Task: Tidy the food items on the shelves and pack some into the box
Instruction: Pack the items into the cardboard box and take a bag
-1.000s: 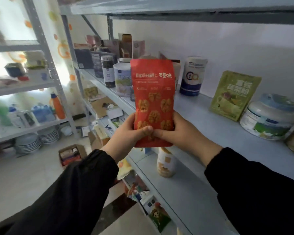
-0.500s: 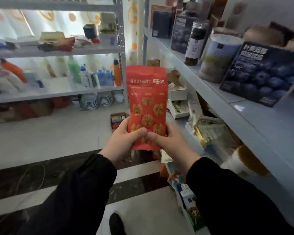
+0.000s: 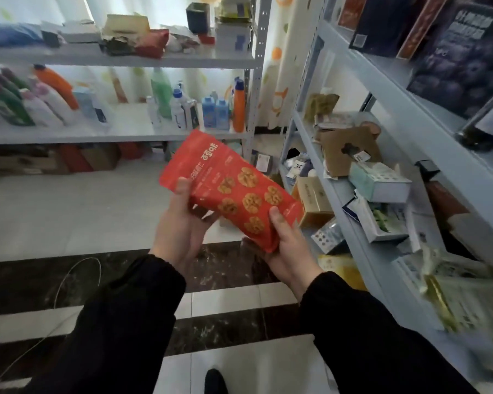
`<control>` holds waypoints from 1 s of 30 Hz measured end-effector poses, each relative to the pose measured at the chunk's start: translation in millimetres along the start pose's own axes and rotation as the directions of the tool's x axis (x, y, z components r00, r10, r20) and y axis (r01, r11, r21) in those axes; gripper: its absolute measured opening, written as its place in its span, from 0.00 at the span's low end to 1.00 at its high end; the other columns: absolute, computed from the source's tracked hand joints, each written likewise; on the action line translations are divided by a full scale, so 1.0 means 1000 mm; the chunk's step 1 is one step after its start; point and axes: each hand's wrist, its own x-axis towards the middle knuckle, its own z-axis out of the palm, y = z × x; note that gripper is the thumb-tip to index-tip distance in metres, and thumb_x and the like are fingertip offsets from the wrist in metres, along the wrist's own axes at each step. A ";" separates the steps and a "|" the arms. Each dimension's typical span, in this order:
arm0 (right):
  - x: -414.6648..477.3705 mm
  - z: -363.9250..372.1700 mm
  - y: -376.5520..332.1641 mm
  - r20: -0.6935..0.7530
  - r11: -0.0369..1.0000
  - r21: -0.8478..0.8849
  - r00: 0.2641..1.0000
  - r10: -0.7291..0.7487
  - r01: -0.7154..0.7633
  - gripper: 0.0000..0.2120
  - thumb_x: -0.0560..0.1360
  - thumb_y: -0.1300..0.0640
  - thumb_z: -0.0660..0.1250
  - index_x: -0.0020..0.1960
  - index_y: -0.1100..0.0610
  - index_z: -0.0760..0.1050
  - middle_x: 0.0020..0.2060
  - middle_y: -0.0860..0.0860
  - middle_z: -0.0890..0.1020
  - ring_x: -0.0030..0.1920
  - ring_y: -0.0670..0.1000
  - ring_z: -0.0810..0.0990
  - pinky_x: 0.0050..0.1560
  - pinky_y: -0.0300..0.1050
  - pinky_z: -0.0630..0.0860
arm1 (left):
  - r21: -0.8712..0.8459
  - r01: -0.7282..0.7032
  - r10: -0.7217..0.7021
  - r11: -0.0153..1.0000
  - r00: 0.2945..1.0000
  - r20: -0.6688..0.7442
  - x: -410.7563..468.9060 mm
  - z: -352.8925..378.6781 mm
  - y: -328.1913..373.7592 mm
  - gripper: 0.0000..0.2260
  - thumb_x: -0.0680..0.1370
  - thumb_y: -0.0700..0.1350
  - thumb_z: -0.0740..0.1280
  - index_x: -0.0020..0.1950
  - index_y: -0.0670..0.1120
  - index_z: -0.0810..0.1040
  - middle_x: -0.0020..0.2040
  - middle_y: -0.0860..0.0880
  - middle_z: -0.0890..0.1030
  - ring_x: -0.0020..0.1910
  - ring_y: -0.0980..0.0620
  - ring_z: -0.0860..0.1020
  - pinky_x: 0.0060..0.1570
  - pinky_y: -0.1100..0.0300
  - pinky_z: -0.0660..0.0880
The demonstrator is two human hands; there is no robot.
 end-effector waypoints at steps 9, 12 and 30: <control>0.143 0.002 -0.015 -0.059 0.995 -0.101 0.998 -0.019 0.012 0.20 0.74 0.46 0.72 0.65 0.44 0.76 0.61 0.51 0.85 0.64 0.58 0.83 0.70 0.67 0.74 | 0.412 -0.057 0.186 0.910 0.942 -0.280 0.145 -0.032 0.017 0.06 0.84 0.39 0.65 0.51 0.50 0.76 0.40 0.54 0.80 0.33 0.58 0.78 0.31 0.61 0.74; 0.208 -0.004 -0.022 -0.094 0.990 -0.139 0.996 0.003 -0.017 0.30 0.72 0.45 0.75 0.71 0.51 0.73 0.64 0.55 0.84 0.62 0.57 0.84 0.65 0.62 0.79 | 0.674 -0.063 0.277 0.736 0.937 -0.214 0.198 -0.026 0.004 0.11 0.87 0.46 0.61 0.54 0.51 0.83 0.46 0.55 0.85 0.44 0.57 0.82 0.42 0.61 0.77; 0.577 -0.016 0.009 -0.207 0.707 -0.655 0.963 0.171 -0.266 0.33 0.77 0.36 0.66 0.79 0.47 0.65 0.65 0.47 0.78 0.64 0.49 0.79 0.68 0.55 0.78 | 0.746 0.457 -0.182 0.485 0.887 -0.425 0.523 -0.057 -0.096 0.22 0.82 0.46 0.68 0.75 0.45 0.70 0.61 0.52 0.78 0.56 0.55 0.77 0.42 0.71 0.69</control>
